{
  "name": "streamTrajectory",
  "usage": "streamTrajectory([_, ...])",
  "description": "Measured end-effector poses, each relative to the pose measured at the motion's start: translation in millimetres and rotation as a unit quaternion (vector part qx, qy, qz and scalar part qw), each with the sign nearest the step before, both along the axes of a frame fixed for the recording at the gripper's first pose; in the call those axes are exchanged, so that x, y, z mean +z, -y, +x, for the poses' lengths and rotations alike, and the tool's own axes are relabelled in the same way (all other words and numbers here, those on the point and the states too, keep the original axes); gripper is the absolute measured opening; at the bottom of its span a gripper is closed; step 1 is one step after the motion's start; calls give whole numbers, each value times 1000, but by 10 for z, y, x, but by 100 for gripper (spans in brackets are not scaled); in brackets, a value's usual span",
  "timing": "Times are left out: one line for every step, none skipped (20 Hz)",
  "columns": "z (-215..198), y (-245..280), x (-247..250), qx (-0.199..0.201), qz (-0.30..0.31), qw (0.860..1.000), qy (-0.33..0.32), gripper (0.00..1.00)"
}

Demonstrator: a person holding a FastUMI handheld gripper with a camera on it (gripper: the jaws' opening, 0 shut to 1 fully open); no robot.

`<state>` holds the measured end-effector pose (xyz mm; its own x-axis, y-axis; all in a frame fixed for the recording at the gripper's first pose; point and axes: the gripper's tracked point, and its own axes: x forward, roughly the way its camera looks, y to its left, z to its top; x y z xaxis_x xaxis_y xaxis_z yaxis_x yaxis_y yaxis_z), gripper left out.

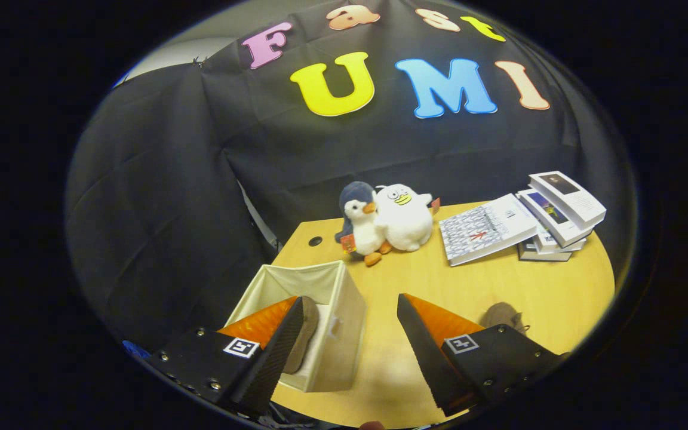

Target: Open the storage box then place both shoes into the box .Put the left shoe in first, then the right shoe, with the right side of both shoes facing outward in a uniform manner.

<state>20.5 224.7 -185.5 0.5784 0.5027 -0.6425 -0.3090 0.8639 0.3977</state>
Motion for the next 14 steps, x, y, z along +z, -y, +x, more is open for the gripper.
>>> streamTrajectory([12, 142, -13, -5, -8, 1000, 5, 97])
streamTrajectory([31, 294, -32, -11, -16, 1000, 8, 97])
streamTrajectory([48, 435, -62, -18, -25, 999, 11, 97])
streamTrajectory([64, 584, -97, -26, -35, 999, 14, 97])
streamTrajectory([80, 733, -132, -34, -47, 998, 19, 97])
streamTrajectory([92, 869, -166, -41, -57, 997, 22, 97])
streamTrajectory([86, 989, -192, -45, -64, 997, 22, 97])
streamTrajectory([68, 1127, -260, -51, -73, 996, 19, 97])
streamTrajectory([62, 1218, -317, -56, -78, 995, 17, 97])
streamTrajectory([50, 1325, -374, -60, -83, 995, 13, 97])
streamTrajectory([24, 1416, -427, -64, -85, 994, 9, 97])
streamTrajectory([10, 1499, -478, -66, -86, 994, 6, 97])
streamTrajectory([-14, 1589, -544, -68, -91, 993, 3, 97])
streamTrajectory([-37, 1679, -610, -70, -98, 993, 1, 97])
